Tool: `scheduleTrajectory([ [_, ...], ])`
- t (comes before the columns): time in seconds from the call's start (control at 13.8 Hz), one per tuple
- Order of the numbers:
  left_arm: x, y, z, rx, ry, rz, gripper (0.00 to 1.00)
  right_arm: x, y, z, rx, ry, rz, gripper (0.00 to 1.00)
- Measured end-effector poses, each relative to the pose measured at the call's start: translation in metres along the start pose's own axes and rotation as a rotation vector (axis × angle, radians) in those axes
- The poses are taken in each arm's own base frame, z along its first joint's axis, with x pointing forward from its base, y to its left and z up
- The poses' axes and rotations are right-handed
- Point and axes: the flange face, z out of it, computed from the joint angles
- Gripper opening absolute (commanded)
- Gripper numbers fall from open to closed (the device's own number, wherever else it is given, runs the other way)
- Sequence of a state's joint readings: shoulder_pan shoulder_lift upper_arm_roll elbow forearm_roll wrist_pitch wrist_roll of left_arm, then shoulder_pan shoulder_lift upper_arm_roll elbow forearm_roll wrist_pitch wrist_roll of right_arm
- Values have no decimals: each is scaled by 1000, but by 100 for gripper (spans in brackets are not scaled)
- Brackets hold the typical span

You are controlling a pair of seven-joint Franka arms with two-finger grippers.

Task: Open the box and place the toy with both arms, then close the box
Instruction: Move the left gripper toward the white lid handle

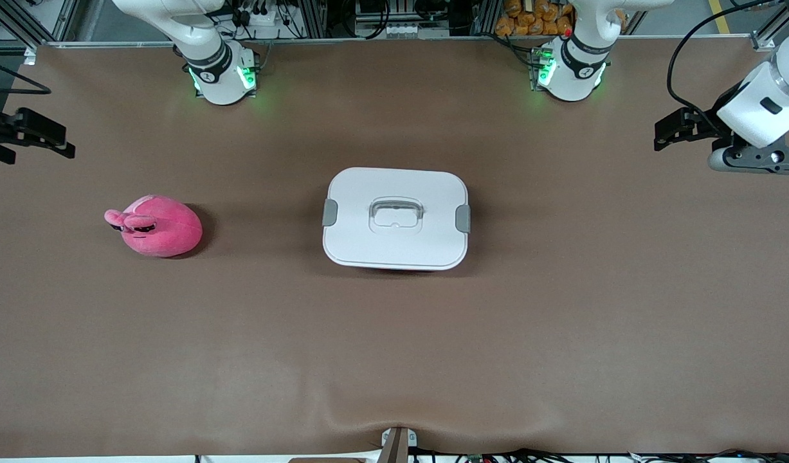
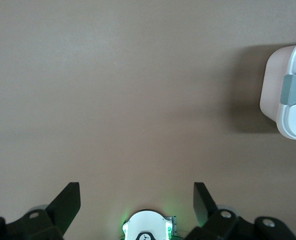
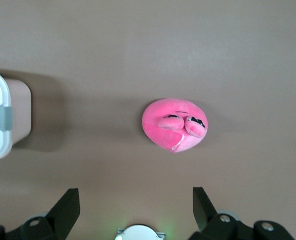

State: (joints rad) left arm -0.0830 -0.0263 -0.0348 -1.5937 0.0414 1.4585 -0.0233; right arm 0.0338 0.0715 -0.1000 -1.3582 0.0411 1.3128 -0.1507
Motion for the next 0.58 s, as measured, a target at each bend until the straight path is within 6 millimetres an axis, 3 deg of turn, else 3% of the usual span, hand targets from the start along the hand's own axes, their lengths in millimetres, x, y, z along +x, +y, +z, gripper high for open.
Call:
scheduleTrajectory([
  [0.22, 2, 0, 2, 0, -4, 0, 100, -3, 21, -2, 15, 10, -22, 100],
  [0.58, 12, 11, -6, 0, 24, 20, 100, -2, 19, -4, 17, 27, -35, 100],
])
